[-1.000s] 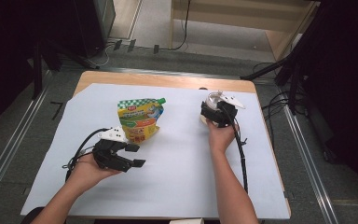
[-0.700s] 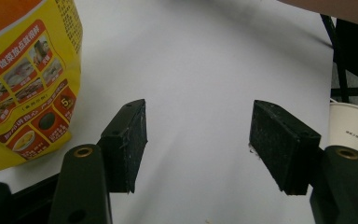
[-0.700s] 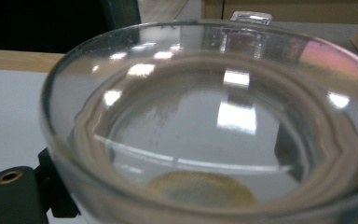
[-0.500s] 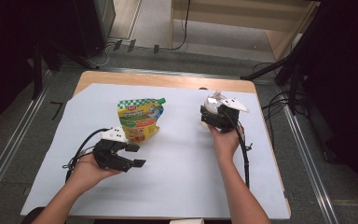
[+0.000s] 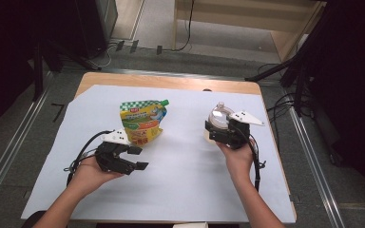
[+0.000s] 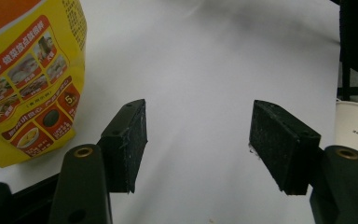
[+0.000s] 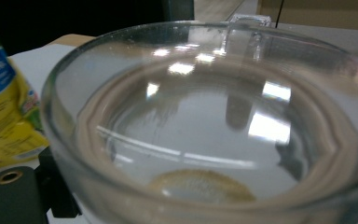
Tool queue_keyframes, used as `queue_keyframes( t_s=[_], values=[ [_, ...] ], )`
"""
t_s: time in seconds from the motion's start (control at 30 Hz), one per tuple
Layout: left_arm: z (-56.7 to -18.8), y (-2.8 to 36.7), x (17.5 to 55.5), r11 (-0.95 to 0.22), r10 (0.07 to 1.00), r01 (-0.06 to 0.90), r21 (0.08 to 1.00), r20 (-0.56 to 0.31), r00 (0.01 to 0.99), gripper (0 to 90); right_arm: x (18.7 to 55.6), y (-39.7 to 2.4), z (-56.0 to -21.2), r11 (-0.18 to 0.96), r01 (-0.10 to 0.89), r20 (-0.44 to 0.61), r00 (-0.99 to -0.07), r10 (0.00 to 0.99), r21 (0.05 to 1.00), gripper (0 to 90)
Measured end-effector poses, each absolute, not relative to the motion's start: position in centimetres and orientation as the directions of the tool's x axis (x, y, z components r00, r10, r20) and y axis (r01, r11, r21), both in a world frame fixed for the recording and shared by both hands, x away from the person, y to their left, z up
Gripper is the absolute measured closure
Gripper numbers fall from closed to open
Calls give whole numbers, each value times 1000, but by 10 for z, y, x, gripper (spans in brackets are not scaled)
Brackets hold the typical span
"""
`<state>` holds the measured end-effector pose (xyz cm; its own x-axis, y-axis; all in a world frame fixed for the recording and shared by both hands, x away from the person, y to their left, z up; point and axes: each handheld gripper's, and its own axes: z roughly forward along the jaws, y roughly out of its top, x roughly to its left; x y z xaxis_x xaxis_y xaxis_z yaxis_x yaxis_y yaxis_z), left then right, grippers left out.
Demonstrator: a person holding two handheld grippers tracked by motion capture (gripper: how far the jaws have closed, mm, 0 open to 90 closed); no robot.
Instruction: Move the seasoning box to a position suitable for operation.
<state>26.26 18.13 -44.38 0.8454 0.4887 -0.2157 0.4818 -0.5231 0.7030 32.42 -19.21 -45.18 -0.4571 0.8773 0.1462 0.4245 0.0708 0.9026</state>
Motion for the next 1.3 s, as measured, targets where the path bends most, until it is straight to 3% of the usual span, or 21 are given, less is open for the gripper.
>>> queue_keyframes(
  t_s=[0.5, 1.3],
  values=[
    [-442, 184, 262, -529, 487, 471, 706, -202, 850, 374, 289, -188, -461, 125, 415, 131, -535, 835, 901, 111],
    [-442, 185, 263, -526, 489, 475, 706, -206, 848, 374, 271, -119, -489, 227, 432, 161, -693, 703, 873, 110]
  ],
)
